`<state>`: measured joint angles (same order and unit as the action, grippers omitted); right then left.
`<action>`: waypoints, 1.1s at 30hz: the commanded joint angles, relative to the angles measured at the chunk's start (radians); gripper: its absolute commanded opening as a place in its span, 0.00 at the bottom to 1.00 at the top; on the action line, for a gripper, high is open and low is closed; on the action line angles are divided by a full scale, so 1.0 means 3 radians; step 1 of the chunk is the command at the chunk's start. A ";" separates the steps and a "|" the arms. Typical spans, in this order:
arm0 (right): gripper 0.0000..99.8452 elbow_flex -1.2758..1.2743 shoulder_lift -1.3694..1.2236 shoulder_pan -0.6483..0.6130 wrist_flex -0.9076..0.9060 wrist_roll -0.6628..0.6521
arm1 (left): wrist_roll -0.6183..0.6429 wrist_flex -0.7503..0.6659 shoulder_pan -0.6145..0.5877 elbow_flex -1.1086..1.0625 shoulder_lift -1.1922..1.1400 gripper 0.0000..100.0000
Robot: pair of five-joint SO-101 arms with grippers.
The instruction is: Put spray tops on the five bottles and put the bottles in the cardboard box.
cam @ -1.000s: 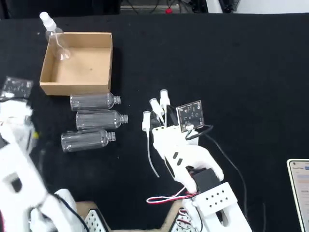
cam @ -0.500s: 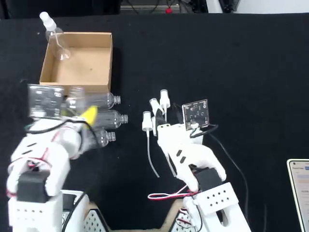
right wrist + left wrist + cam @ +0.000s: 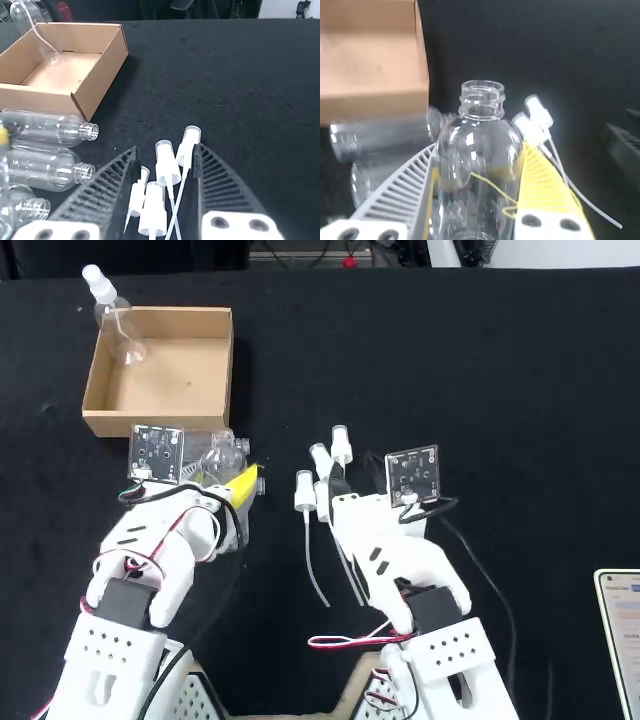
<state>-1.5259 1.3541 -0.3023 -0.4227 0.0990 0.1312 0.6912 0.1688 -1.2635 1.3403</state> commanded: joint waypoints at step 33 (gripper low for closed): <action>0.17 0.2764 -0.4411 0.0286 0.0292 0.0578 | 0.0148 -0.1171 0.0064 -0.0903 0.0041 0.12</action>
<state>-0.7833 0.0483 -0.2332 -0.3567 0.2693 0.1649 0.3644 0.1780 -1.5413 1.3403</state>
